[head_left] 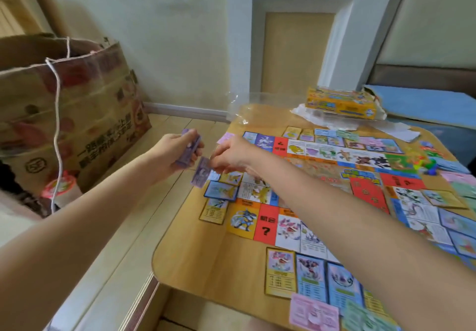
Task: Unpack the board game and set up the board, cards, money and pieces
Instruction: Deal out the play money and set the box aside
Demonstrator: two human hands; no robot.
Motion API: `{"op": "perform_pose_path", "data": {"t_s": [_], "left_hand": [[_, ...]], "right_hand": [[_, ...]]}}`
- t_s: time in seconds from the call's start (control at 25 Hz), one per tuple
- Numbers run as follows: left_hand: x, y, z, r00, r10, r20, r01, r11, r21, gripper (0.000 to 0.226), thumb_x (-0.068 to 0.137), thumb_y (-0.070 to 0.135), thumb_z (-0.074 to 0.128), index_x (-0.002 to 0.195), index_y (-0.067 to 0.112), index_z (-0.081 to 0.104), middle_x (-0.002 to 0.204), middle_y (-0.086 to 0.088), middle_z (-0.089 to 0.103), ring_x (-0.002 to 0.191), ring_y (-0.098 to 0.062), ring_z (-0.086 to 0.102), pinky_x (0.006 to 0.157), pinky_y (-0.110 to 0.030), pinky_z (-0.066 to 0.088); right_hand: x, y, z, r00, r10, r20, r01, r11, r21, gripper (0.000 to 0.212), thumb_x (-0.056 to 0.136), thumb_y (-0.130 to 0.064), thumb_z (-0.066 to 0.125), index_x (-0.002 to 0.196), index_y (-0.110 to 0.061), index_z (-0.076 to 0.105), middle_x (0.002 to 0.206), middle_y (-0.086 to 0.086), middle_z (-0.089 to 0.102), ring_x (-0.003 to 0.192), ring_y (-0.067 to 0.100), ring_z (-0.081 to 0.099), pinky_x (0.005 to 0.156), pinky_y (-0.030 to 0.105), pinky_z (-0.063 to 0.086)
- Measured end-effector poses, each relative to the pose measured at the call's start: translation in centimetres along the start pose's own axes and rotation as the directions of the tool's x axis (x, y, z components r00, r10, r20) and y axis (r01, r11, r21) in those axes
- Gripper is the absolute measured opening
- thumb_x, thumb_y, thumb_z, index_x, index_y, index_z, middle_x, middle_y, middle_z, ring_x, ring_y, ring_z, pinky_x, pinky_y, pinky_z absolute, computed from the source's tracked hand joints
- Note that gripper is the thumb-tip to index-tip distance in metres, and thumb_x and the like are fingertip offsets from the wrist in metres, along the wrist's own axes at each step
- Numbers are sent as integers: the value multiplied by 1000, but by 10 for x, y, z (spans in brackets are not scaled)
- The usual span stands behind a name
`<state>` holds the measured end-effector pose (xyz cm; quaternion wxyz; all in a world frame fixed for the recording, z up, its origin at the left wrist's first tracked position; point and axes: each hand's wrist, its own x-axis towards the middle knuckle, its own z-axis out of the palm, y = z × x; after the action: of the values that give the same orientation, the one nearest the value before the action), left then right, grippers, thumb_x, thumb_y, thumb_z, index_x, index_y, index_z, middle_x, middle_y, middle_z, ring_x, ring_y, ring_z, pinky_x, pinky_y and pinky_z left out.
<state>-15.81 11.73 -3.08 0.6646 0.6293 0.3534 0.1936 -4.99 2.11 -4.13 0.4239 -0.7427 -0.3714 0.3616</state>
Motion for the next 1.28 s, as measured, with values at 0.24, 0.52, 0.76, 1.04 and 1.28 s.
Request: {"op": "perform_pose_path", "data": {"t_s": [0.24,0.52,0.76,1.04,1.28], "left_hand": [[5,-9,-4,988,-147,41,149,987,-58,32,98,19,34,85,4,59,73,-8,60,47,-10,57,48,-19,47],[11,-12,11,991,-100,87,102,995,-19,16,99,10,42,91,2,53,64,-7,70,56,-12,68,59,-25,56],[29,5,76,963,-11,270,2,999,35,13,95,8,48,85,3,54,58,-3,68,53,-9,67,50,-19,54],[72,13,149,917,48,396,-159,954,254,25,92,13,56,68,8,51,41,4,46,35,-6,39,35,-13,30],[106,19,173,962,110,249,-145,981,128,25,96,13,48,74,6,59,58,-1,60,40,-2,51,41,-12,40]], "right_hand": [[18,11,22,993,-16,-116,-47,851,-523,18,76,-12,75,93,-6,70,101,10,66,95,25,61,65,27,44],[6,1,-3,953,-85,-291,-51,902,-428,24,88,-12,57,110,-2,60,112,13,61,103,29,58,80,33,47],[-14,14,-81,945,-111,-309,105,994,-37,5,88,-7,61,90,-3,62,66,3,57,58,15,54,53,19,48],[-14,59,-154,975,-36,-219,62,992,113,23,83,9,60,79,-12,52,58,5,55,43,6,52,44,15,43],[29,101,-230,772,116,-625,12,980,198,16,86,7,53,87,-6,62,74,5,56,63,13,51,56,20,44]]}}
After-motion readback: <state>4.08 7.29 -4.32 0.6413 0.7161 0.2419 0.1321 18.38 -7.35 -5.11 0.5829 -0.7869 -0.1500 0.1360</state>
